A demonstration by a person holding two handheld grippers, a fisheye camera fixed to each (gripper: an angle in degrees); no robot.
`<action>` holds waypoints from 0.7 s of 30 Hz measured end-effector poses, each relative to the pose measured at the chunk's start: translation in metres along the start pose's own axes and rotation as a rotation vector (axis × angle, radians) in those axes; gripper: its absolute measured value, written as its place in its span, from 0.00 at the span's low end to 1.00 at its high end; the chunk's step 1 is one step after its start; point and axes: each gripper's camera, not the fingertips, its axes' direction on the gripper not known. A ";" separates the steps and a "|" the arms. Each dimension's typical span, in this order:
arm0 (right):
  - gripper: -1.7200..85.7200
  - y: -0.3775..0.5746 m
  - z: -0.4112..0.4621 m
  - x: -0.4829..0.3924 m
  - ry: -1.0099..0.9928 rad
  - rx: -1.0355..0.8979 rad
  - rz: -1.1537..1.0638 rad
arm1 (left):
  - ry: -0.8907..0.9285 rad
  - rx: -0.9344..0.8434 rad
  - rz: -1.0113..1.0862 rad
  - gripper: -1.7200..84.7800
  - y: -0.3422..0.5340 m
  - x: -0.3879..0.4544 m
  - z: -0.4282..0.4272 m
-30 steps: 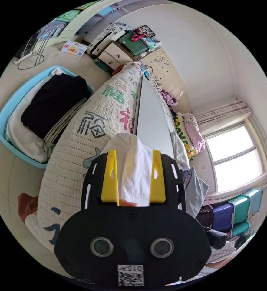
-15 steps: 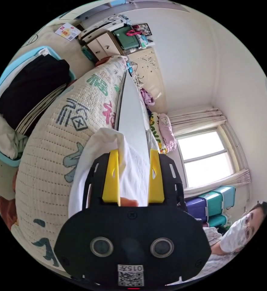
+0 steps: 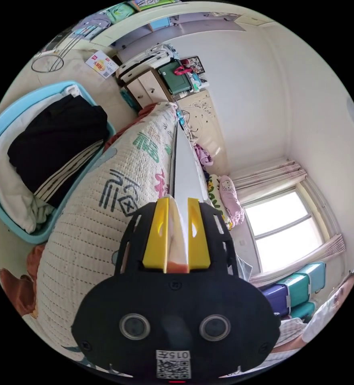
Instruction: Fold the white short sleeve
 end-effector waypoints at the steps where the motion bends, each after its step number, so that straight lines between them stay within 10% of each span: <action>1: 0.01 0.001 0.001 0.000 0.000 -0.005 -0.004 | -0.016 0.023 0.016 0.05 0.001 0.002 -0.002; 21: 0.12 0.012 -0.024 -0.009 -0.013 0.157 0.002 | -0.283 -0.006 0.159 0.08 0.030 0.058 -0.021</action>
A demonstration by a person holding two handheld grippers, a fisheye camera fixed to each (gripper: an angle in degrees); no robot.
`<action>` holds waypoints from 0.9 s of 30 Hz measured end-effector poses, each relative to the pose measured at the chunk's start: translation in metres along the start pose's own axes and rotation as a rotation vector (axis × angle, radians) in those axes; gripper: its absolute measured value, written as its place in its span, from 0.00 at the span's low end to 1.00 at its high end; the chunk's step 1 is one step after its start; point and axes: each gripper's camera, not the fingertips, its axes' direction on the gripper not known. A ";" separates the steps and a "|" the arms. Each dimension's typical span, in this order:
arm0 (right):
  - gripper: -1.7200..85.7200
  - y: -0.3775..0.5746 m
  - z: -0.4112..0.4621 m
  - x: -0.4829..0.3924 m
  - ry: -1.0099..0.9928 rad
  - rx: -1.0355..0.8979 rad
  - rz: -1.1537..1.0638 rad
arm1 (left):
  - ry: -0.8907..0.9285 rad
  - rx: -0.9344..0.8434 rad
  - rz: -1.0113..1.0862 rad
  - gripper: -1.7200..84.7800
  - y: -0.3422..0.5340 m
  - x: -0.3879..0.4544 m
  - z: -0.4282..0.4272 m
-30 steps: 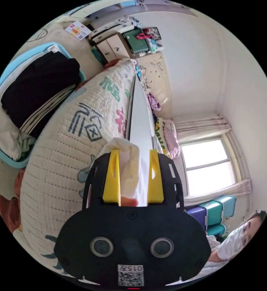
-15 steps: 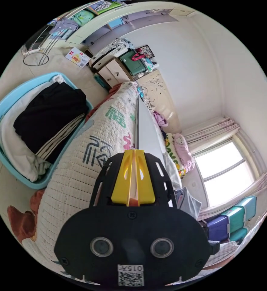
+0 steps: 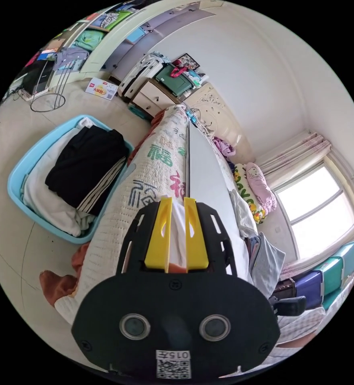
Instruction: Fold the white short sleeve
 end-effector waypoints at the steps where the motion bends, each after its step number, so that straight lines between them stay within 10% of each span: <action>1: 0.13 -0.005 0.006 -0.007 0.008 -0.009 -0.017 | 0.027 -0.012 0.002 0.08 0.006 0.000 -0.005; 27: 0.04 -0.016 0.015 -0.024 0.088 -0.061 -0.001 | -0.076 -0.191 0.049 0.05 0.010 0.031 0.112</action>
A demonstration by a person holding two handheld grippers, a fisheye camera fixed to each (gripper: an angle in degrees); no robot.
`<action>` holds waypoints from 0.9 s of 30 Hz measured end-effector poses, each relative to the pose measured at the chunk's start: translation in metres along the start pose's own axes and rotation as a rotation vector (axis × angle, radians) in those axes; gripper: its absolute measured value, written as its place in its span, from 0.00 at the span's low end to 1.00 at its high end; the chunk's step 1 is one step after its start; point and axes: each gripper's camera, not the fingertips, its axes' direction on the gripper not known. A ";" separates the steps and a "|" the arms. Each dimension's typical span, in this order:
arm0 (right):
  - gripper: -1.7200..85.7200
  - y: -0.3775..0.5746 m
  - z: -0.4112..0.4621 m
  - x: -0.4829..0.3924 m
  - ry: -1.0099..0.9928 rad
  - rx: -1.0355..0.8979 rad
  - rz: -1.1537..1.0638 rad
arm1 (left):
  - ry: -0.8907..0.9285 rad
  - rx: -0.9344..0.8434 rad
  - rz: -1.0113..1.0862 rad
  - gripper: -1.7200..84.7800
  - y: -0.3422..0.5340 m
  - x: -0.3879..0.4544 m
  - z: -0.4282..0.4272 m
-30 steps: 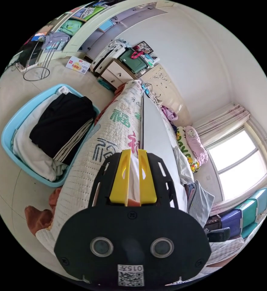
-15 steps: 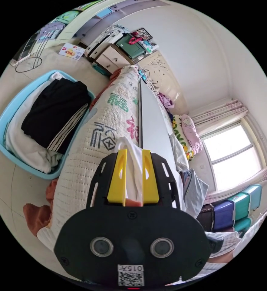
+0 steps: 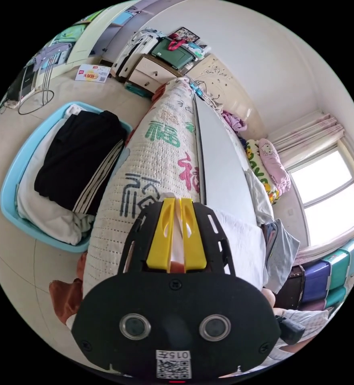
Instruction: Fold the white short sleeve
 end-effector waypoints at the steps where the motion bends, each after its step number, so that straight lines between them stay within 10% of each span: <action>1: 0.05 0.004 -0.014 0.006 -0.015 0.021 0.013 | -0.016 -0.002 0.009 0.06 0.003 0.006 0.001; 10: 0.09 0.106 -0.170 0.030 0.231 0.199 0.221 | -0.301 0.271 0.367 0.10 0.092 0.128 -0.070; 15: 0.09 0.190 -0.263 0.019 0.462 0.292 0.448 | -0.113 0.486 0.737 0.04 0.183 0.230 -0.083; 20: 0.11 0.321 -0.286 -0.021 0.700 0.267 0.914 | 0.127 0.215 0.928 0.09 0.187 0.356 0.001; 27: 0.13 0.352 -0.249 -0.007 0.599 0.146 1.018 | 0.105 -0.031 1.033 0.14 0.180 0.488 0.147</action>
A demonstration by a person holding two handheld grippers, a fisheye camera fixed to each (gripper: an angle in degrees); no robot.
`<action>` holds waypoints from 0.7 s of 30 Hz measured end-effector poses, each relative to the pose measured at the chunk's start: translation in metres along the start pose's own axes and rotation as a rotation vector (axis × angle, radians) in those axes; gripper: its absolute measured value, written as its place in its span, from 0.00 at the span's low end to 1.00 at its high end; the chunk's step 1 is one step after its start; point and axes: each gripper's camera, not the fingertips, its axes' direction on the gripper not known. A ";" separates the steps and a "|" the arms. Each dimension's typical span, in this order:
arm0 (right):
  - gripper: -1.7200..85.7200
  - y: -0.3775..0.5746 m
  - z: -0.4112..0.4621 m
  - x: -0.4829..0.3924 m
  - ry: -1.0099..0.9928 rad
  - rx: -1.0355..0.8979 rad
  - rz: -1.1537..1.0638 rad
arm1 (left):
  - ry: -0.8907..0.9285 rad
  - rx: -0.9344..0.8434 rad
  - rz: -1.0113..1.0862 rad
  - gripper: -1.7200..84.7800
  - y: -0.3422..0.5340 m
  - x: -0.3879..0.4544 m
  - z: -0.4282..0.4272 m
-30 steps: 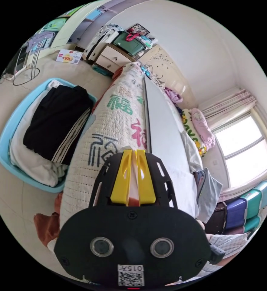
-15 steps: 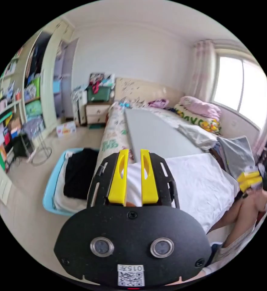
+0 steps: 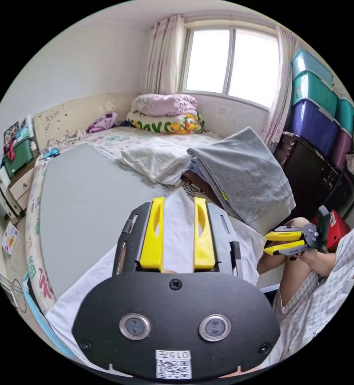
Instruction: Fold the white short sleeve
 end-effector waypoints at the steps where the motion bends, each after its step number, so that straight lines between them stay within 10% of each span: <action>1: 0.12 0.000 0.004 0.000 0.013 0.004 0.003 | 0.012 -0.052 0.005 0.14 -0.017 0.006 0.028; 15: 0.03 0.021 -0.006 0.028 -0.118 0.065 0.061 | -0.031 -0.465 -0.046 0.06 -0.106 0.012 0.266; 21: 0.02 0.031 -0.042 0.047 -0.112 0.167 0.107 | -0.016 -0.296 -0.092 0.02 -0.112 -0.017 0.221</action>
